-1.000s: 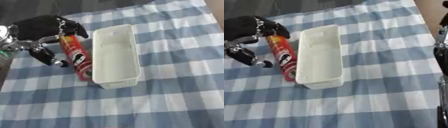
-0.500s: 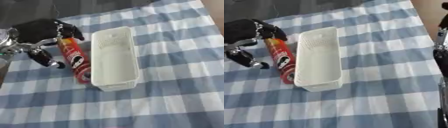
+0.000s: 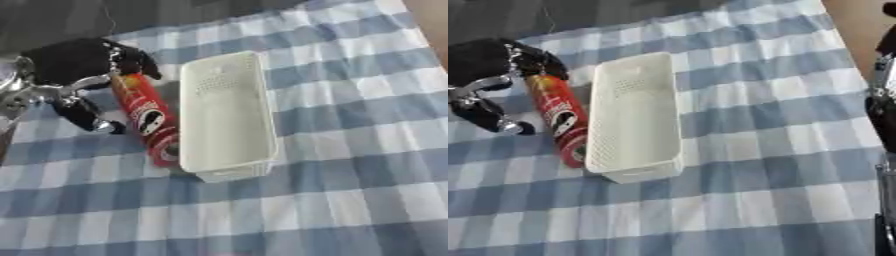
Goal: Pick up objects on the table and place them in the box.
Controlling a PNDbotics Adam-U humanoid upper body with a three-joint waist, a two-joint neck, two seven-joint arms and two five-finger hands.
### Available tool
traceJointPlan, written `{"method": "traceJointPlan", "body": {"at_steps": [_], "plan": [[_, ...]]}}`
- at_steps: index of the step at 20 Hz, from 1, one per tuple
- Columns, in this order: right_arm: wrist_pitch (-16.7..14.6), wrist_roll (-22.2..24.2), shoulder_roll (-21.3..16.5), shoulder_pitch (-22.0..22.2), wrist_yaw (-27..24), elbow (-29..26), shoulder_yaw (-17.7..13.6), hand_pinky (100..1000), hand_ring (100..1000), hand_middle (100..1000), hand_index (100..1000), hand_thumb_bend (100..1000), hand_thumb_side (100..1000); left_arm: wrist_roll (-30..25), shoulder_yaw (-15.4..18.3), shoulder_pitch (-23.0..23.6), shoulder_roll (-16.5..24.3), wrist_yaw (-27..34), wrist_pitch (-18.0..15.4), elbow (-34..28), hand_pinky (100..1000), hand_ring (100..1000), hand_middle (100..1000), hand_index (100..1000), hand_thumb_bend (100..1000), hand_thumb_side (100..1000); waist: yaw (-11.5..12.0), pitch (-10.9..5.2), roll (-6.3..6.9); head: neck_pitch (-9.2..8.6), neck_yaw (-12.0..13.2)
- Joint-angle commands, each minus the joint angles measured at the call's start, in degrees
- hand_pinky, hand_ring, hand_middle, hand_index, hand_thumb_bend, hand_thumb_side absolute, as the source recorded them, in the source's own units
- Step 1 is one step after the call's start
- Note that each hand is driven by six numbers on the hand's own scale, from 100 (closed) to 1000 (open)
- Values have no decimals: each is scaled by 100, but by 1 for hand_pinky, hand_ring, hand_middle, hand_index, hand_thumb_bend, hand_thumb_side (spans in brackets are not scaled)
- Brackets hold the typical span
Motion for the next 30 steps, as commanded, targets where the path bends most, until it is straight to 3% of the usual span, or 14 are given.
{"method": "traceJointPlan", "body": {"at_steps": [1, 30], "plan": [[-24, 20, -33, -102, -24, -48, -16, 785, 921, 935, 914, 100, 525, 26, 75, -82, 89, -51, -10, 13, 639, 708, 755, 854, 677, 100, -11, -78, -39, -94, -45], [-45, 57, -37, -336, -123, 61, -16, 787, 922, 936, 914, 100, 519, -29, -63, -193, -92, -116, -83, 158, 632, 702, 751, 850, 619, 100, -205, 100, -57, -130, -35]]}}
